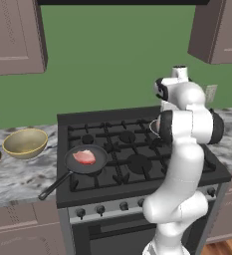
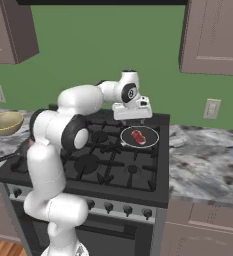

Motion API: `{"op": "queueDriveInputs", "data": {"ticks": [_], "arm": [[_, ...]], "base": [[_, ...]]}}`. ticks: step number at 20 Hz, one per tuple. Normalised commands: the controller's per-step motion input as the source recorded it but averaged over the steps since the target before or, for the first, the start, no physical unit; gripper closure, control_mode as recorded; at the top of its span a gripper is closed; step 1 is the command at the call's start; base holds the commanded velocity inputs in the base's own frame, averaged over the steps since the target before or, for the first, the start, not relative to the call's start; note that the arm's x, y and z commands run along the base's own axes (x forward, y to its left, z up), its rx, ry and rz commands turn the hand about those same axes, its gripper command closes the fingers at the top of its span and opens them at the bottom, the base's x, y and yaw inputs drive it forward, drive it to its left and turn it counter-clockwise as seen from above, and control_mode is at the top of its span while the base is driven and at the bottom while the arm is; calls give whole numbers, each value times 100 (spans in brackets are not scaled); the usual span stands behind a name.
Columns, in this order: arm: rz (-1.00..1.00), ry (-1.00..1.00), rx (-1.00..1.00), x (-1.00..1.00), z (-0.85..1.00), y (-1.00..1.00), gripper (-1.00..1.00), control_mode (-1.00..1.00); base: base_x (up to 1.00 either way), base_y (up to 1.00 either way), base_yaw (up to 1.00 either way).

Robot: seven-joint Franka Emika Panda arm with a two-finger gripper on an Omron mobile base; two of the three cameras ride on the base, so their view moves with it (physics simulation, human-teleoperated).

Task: Place one of the steaks on the plate and the other in the bowl. Then place the bowl in the fridge.

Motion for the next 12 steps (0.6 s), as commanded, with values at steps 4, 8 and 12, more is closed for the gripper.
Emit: {"op": "queueDriveInputs", "data": {"ticks": [4, 8, 12], "arm": [[12, 4, 7, 75, -47, -1, -100, -100], [7, 8, 0, 69, -46, -11, -100, -100], [1, 9, 0, 44, -37, -23, -100, -100]], "base": [[0, 0, 0], [0, 0, 0], [0, 0, 0]]}}
